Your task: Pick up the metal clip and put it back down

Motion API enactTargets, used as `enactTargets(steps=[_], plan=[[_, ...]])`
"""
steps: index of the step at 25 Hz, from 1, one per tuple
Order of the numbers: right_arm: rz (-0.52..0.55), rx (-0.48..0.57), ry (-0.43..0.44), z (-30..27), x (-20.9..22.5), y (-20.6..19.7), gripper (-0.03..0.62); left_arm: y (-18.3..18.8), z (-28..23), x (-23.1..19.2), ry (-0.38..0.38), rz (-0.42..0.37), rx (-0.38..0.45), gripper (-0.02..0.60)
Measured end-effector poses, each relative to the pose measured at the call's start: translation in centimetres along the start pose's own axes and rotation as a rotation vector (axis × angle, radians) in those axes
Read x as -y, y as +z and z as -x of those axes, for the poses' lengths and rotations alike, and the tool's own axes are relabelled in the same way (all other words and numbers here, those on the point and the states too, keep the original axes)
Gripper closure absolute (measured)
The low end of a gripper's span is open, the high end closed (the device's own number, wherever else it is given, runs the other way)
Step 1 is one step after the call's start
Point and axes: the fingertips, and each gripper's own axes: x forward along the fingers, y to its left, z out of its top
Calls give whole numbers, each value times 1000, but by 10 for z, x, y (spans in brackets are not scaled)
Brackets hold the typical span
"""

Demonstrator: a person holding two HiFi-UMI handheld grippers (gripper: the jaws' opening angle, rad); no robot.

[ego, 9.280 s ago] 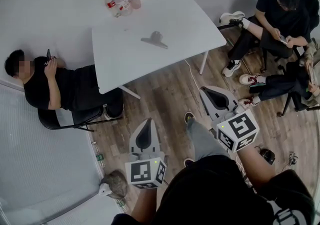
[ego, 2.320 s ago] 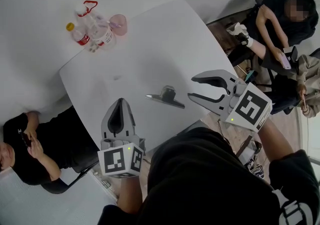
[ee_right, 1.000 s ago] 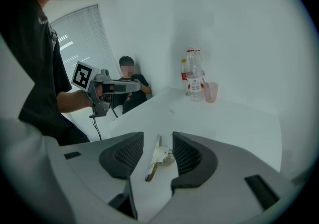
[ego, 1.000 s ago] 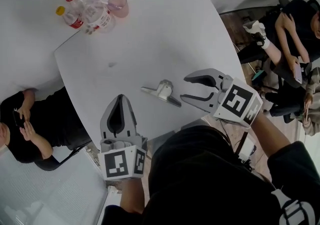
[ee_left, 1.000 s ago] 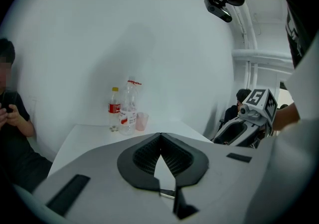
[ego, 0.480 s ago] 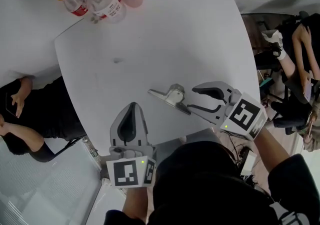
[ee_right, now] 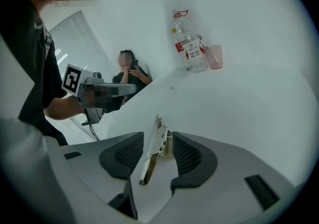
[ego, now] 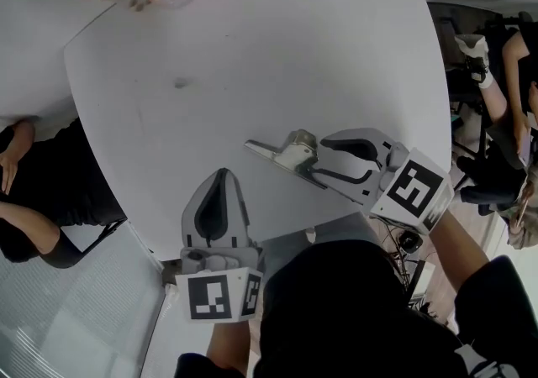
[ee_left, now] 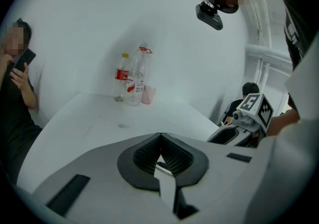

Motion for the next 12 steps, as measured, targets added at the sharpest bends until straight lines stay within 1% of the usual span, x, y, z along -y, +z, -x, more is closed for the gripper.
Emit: enactTargets(steps=[6, 12], plan=[[-36, -28, 37, -16, 2, -11, 408, -20, -7, -13, 14, 34, -33, 561], [-78, -26, 65, -28, 3, -15, 408, -36, -12, -20, 18, 62, -38, 561]])
